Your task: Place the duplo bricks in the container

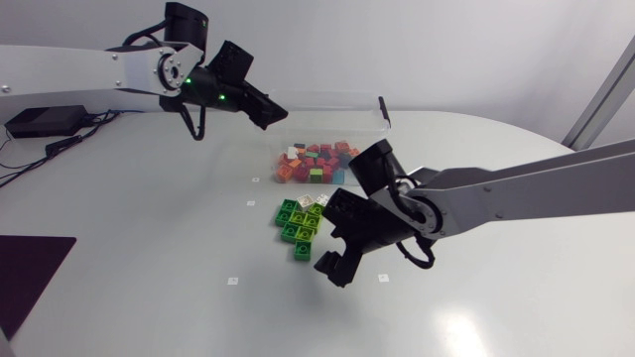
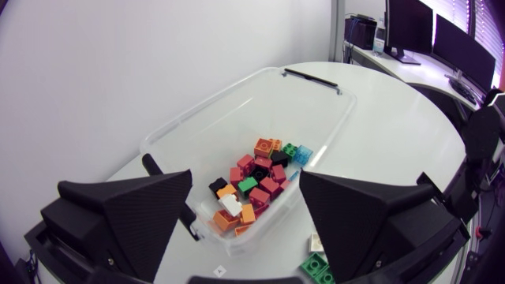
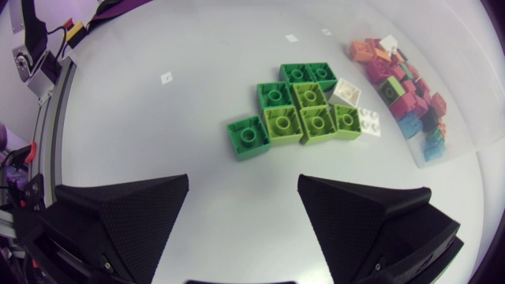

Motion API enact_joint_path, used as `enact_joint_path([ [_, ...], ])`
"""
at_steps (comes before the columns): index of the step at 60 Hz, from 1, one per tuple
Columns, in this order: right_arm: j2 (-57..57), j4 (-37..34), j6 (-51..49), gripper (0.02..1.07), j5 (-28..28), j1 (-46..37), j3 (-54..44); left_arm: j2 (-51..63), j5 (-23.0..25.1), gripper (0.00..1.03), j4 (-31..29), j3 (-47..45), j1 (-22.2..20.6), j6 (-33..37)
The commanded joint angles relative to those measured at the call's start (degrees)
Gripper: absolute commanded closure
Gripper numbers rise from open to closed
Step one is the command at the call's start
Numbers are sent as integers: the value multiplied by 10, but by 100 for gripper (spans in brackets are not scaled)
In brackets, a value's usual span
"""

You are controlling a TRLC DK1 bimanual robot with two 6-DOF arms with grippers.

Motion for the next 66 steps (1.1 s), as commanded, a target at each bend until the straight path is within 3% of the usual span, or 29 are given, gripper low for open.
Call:
enact_joint_path([
  [1, 25, -15, -14, 7, -1, 15, 19, -51, 4, 6, 1, -65, 0, 44],
  [10, 53, -40, -16, 7, 7, 29, 54, -108, 6, 6, 2, -152, 4, 89],
  [35, 146, -114, -13, 7, 80, 43, 170, -176, 47, 6, -19, -279, 62, 194],
  [47, 154, -166, 60, 7, 132, 69, 214, -194, 49, 6, -21, -318, 75, 226],
  [66, 156, -290, 285, 7, 140, 87, 310, -216, 49, 6, -43, -363, 88, 267],
])
